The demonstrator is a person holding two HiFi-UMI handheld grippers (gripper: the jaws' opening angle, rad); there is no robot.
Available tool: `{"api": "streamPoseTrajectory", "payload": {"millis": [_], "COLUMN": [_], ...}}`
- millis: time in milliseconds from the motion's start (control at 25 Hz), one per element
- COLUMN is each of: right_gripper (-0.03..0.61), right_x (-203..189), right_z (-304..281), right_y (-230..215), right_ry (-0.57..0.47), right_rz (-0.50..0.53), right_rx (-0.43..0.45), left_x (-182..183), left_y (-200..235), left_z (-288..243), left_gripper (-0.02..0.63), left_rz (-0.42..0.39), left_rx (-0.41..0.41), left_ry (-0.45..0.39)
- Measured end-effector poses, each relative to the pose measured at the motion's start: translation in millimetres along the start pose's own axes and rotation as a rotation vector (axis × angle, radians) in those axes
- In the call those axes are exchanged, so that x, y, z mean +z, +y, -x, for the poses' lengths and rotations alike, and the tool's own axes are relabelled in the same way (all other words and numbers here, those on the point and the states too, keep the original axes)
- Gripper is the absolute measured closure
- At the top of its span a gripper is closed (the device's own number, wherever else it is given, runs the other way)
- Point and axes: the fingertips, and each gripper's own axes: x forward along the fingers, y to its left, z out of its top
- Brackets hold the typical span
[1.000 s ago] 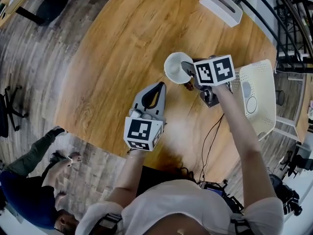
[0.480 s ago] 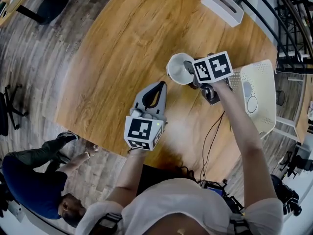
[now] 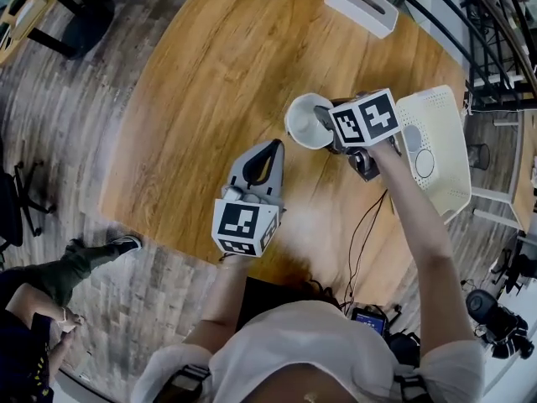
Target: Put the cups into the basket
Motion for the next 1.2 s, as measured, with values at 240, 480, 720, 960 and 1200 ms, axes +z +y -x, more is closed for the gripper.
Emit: {"api": "streamPoseTrajectory", "payload": {"millis": [240, 480, 720, 960, 1200], "right_gripper": [0.536, 0.535, 0.537, 0.535, 0.535], "right_x": [-12, -29, -51, -74, -102], "right_z": [39, 65, 92, 123, 158], "right_y": [16, 28, 47, 40, 23], "right_ry": [-0.02, -0.036, -0.055, -0.081, -0.108], "right_rz": [0.035, 0.031, 0.026, -0.002, -0.048], "right_rx": [0.013, -0.005, 0.004, -0.008, -0.055], "left_x": [13, 20, 20, 22, 20], "left_y": [-27, -49, -63, -94, -131], "left_z": [10, 24, 38, 35, 23], "left_gripper": [0.606, 0.606, 0.606, 0.606, 0.606], "left_rz": [-0.024, -0.063, -0.073, -0.094, -0.114], "left_rx": [-0.033, -0.07, -0.095, -0.143, -0.226], "left_ry": [-0.006, -0.012, -0.012, -0.015, -0.005]}}
